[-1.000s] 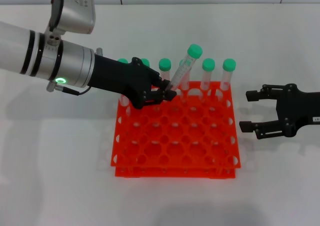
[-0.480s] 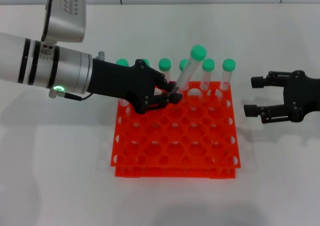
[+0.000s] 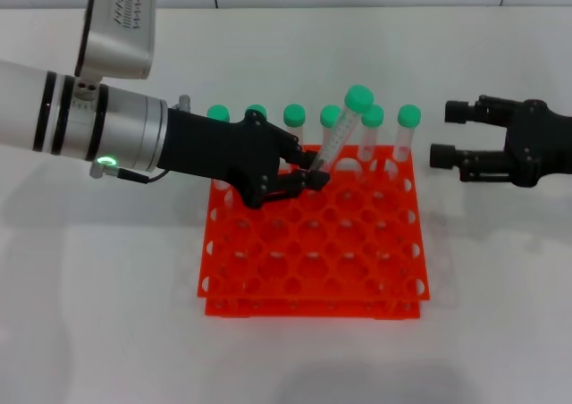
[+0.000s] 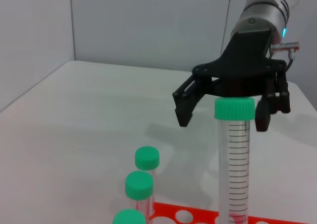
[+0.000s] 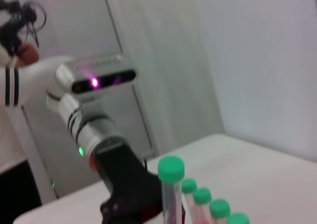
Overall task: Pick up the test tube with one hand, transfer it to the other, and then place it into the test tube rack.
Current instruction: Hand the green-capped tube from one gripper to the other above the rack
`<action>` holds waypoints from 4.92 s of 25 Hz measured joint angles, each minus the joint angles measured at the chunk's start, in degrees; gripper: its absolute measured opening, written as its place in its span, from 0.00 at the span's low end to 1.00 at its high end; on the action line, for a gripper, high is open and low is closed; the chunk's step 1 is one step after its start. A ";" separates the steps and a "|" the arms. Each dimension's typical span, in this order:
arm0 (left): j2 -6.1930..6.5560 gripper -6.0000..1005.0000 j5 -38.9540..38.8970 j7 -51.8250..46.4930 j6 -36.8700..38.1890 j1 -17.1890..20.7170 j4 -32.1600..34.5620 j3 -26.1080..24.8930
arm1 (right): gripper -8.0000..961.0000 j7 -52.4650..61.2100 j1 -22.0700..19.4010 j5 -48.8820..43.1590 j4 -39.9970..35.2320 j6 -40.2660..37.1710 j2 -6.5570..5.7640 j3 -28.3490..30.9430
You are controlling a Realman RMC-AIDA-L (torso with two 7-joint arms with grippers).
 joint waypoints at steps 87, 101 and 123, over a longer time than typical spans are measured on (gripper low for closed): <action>-1.59 0.20 1.03 0.19 -2.26 -2.22 -0.35 -0.10 | 0.71 -33.08 9.33 20.20 36.76 -0.98 1.81 -0.27; -2.23 0.20 2.04 0.01 -2.88 -2.54 -0.09 -0.10 | 0.29 -33.13 9.37 20.15 36.74 -0.80 1.81 -0.21; -3.67 0.46 1.44 -9.85 -1.03 2.03 10.65 -0.21 | 0.27 -33.12 8.87 20.18 36.44 -0.81 1.81 0.24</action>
